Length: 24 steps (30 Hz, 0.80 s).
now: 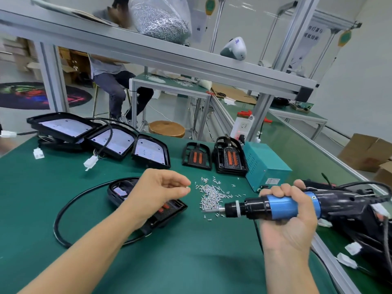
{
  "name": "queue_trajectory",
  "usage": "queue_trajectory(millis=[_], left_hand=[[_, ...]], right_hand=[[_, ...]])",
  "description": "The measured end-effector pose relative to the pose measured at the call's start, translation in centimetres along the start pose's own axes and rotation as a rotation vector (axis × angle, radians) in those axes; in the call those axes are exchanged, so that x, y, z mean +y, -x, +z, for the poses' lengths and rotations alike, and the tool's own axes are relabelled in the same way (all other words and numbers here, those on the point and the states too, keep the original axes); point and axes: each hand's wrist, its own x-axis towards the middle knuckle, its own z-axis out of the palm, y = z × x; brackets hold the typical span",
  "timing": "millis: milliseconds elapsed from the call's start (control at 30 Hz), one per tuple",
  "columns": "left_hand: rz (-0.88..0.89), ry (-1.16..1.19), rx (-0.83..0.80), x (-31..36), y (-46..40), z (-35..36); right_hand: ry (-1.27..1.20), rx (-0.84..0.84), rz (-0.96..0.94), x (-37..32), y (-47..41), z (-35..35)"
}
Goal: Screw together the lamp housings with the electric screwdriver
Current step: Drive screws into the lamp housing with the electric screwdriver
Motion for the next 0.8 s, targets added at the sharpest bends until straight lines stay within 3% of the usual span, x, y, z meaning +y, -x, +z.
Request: queue_trajectory(millis=[400, 800], left_hand=[[-0.022, 0.056, 0.067, 0.7, 2.8, -2.5], [0.008, -0.006, 0.097, 0.1, 3.2, -3.2]], right_hand=[[-0.054, -0.123, 0.036, 3.6, 1.2, 5.5], [-0.003, -0.119, 0.034, 4.2, 1.5, 6.2]])
